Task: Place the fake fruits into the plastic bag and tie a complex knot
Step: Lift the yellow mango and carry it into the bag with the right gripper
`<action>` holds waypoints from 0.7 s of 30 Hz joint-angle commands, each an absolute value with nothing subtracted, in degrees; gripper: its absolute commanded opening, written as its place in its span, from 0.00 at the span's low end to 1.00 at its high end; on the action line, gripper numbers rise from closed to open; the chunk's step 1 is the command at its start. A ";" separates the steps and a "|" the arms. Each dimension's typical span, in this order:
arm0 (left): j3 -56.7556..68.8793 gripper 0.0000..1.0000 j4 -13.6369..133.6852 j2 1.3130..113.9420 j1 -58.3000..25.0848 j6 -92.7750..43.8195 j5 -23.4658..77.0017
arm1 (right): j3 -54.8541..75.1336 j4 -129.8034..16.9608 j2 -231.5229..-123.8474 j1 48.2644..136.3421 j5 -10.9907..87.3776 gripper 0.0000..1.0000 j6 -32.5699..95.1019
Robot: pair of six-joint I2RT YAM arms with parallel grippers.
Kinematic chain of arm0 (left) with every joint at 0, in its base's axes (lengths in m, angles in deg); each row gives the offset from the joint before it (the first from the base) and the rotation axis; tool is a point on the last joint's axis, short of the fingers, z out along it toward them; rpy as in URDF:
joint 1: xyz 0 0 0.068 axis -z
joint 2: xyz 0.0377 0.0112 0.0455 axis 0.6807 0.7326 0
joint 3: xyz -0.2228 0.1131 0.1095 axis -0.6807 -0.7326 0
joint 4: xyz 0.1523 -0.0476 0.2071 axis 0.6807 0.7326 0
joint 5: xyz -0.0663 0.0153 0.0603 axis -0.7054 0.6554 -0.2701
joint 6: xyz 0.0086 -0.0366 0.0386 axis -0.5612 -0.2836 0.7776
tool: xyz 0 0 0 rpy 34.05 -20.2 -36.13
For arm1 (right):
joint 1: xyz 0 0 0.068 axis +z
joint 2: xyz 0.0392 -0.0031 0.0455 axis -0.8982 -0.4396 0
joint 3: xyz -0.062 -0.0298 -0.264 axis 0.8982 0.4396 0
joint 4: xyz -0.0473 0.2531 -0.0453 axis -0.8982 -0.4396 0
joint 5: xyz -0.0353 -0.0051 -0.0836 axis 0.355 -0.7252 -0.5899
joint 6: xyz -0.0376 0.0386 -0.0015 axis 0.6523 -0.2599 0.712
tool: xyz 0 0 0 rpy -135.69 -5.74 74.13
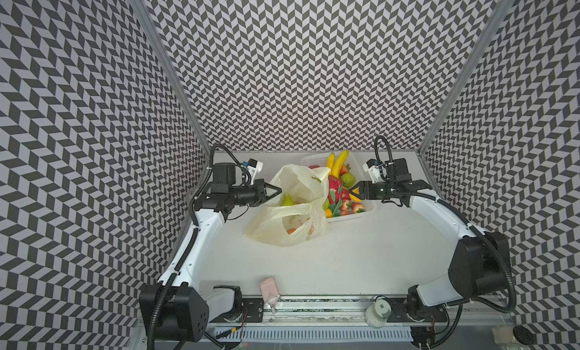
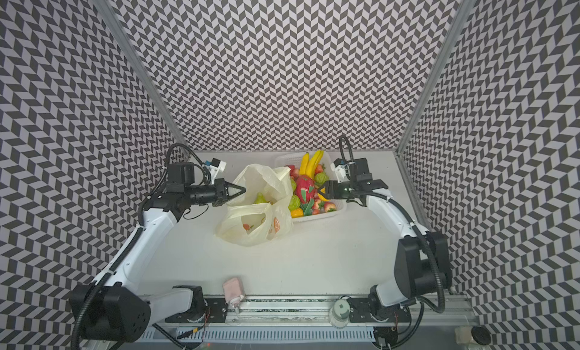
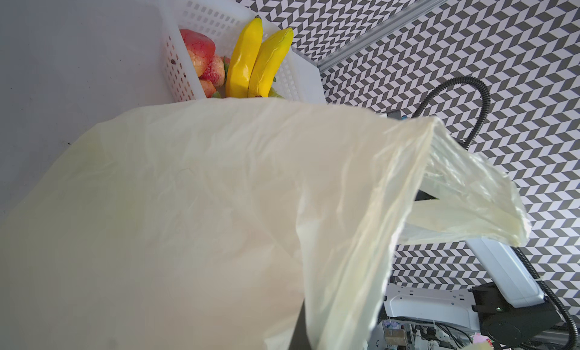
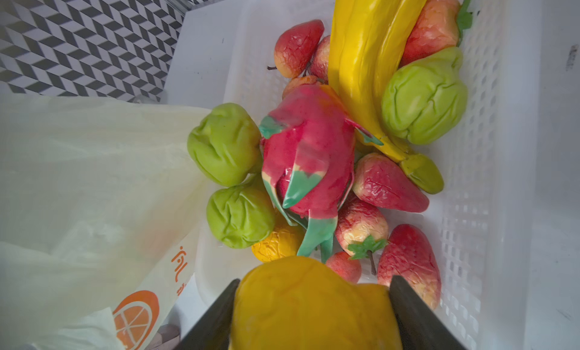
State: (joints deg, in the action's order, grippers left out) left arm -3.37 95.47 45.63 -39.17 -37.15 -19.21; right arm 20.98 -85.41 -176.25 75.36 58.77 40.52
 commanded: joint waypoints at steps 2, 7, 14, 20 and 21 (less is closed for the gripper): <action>-3.01 0.00 93.34 46.32 -38.77 -37.68 -20.54 | 22.27 -81.38 -171.98 75.26 63.97 0.42 38.71; -2.60 0.00 92.99 46.41 -38.04 -38.27 -20.45 | 24.82 -81.21 -167.09 75.26 66.73 0.42 37.56; -2.48 0.00 91.89 46.41 -35.56 -39.57 -19.24 | 31.24 -78.73 -156.98 78.19 73.67 0.41 32.52; -2.00 0.00 91.67 46.43 -34.63 -40.29 -18.52 | 35.01 -73.65 -150.49 88.31 75.71 0.41 24.48; -1.91 0.00 91.75 46.41 -34.47 -40.38 -18.40 | 35.71 -72.11 -149.70 90.20 76.13 0.41 22.89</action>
State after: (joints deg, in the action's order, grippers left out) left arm -3.37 93.39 46.40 -34.93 -39.75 -18.84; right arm 34.47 -78.88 -152.21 86.79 73.35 28.74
